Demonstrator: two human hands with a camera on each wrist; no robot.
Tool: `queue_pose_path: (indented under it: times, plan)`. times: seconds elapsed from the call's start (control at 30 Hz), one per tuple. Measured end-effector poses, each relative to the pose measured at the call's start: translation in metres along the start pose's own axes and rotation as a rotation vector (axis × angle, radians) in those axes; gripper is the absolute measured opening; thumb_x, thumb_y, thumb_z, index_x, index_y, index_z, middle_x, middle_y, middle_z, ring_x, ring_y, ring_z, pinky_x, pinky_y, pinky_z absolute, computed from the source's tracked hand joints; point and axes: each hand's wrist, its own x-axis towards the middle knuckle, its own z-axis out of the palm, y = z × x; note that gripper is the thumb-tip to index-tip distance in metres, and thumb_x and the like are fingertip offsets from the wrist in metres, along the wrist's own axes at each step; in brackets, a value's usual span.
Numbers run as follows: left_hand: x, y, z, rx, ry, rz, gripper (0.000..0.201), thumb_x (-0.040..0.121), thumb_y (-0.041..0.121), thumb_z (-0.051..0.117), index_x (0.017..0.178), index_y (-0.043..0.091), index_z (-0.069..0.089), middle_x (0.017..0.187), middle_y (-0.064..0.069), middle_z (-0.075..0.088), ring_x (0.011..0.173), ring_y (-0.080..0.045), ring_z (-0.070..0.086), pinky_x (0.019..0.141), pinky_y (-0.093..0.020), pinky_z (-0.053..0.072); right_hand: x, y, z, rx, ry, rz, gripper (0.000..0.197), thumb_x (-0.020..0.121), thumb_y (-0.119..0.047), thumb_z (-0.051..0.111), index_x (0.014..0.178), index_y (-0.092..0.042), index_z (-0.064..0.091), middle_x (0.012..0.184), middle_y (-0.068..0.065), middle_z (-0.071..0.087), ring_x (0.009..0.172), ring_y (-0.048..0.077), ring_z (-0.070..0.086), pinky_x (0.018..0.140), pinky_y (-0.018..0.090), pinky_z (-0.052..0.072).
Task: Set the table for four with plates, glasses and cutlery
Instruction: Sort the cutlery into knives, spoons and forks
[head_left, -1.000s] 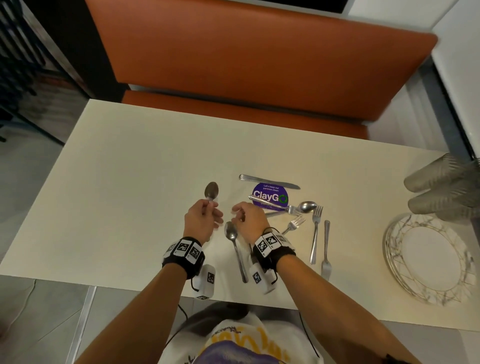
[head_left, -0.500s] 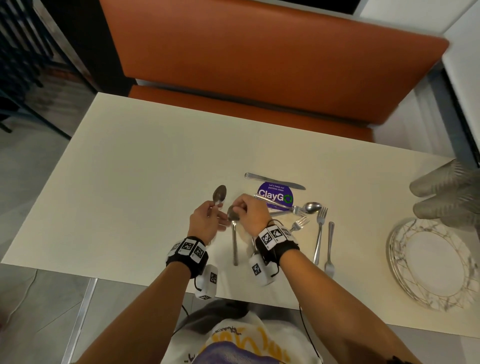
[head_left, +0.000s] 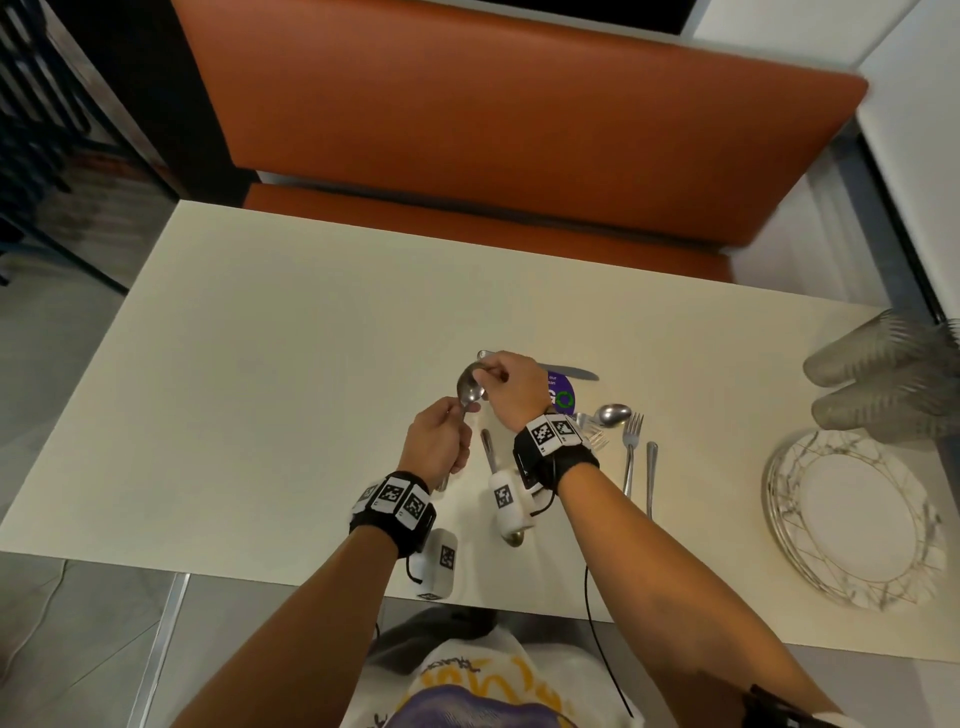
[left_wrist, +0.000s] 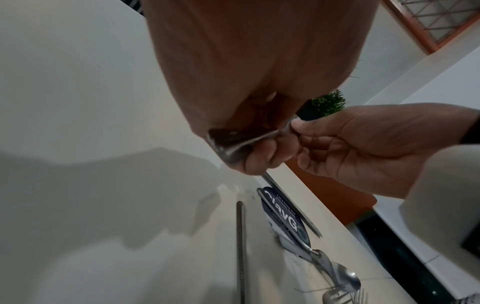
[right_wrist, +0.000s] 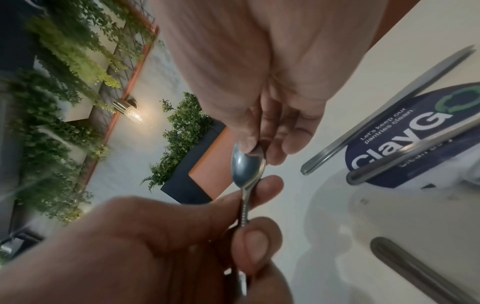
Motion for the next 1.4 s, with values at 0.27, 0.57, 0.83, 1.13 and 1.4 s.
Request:
queue_pose_path:
  times: [0.27,0.57,0.83,1.13,1.4]
  plan:
    - [0.005,-0.020,-0.003,0.192,0.059,0.000,0.032,0.108,0.024,0.042,0.089,0.019,0.067,0.078,0.002,0.058,0.065,-0.015,0.050,0.064,-0.030,0.044,-0.006,0.007,-0.004,0.024,0.014,0.043,0.021,0.096,-0.026,0.065,0.109,-0.012,0.073,0.097,-0.002,0.071,0.087,0.011,0.064,0.077,0.019,0.050]
    - [0.005,-0.048,-0.010,0.317,0.109,-0.058,0.031,0.106,0.018,0.043,0.090,0.017,0.069,0.098,-0.003,0.069,0.092,-0.024,0.061,0.085,-0.037,0.050,-0.053,0.049,0.004,-0.518,-0.326,0.294,0.028,0.087,-0.037,0.074,0.094,-0.011,0.067,0.087,0.006,0.068,0.077,0.021,0.066,0.071,0.033,0.056]
    - [0.002,-0.052,-0.008,0.277,0.078,-0.097,0.031,0.103,0.038,0.052,0.091,0.014,0.067,0.082,-0.003,0.075,0.063,-0.021,0.064,0.071,-0.036,0.054,-0.060,0.042,0.021,-0.501,-0.266,0.387,0.016,0.084,-0.017,0.072,0.093,-0.007,0.064,0.091,0.009,0.065,0.079,0.024,0.069,0.073,0.037,0.063]
    - [-0.004,-0.041,-0.007,0.284,0.013,-0.055,0.033,0.083,0.036,0.084,0.087,0.016,0.058,0.083,0.005,0.078,0.079,-0.010,0.069,0.072,-0.027,0.047,-0.038,0.023,-0.011,0.069,-0.208,0.453,0.012,0.082,-0.002,0.075,0.086,-0.010,0.067,0.068,0.005,0.073,0.057,0.018,0.069,0.063,0.027,0.060]
    - [-0.001,-0.009,-0.003,-0.021,0.076,-0.036,0.038,0.083,0.016,0.085,0.087,0.017,0.047,0.082,0.000,0.075,0.040,-0.003,0.042,0.043,-0.023,0.035,-0.017,-0.003,-0.048,0.366,-0.096,0.332,0.026,0.080,0.002,0.075,0.104,-0.001,0.066,0.079,0.017,0.074,0.066,0.028,0.066,0.071,0.041,0.061]
